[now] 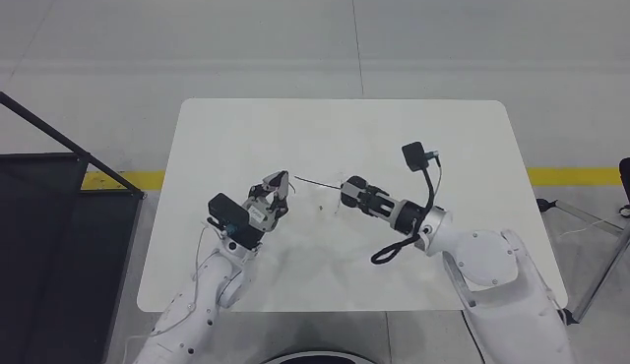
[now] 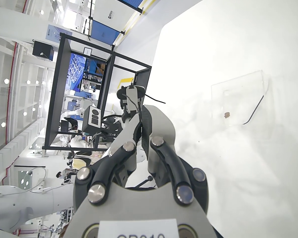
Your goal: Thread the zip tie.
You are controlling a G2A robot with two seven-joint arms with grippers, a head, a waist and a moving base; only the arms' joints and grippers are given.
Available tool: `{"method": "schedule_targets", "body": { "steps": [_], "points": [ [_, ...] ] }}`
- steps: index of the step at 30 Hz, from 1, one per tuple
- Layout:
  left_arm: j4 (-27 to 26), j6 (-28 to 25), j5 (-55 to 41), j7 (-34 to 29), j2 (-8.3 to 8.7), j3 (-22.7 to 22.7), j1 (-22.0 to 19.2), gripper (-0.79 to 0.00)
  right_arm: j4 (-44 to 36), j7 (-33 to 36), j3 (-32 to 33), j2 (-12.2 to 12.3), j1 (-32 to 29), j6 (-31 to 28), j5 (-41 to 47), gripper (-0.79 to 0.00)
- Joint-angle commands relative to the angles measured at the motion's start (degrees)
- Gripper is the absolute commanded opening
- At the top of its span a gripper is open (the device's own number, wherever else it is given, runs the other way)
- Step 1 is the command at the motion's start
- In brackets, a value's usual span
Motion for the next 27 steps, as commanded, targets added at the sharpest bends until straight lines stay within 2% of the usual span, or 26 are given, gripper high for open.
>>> {"method": "schedule_targets", "body": {
  "steps": [1, 14, 27],
  "points": [
    [0.11, 0.40, 1.06, 0.91, -0.09, 0.38, 0.07, -0.785, -0.30, 0.59, -0.01, 0.06, 0.00, 0.87, 0.02, -0.785],
    [1.75, 6.77, 4.67, 4.85, -1.06, 2.22, -0.17, -0.785, -1.55, 1.93, 0.68, 0.31, -1.04, 3.09, 2.95, -0.785],
    [3.19, 5.32, 5.47, 5.21, -1.49, 2.47, -1.03, -0.785, -0.93, 3.00, 0.87, 0.59, 0.00, 4.23, 3.81, -0.785]
  ]
}}
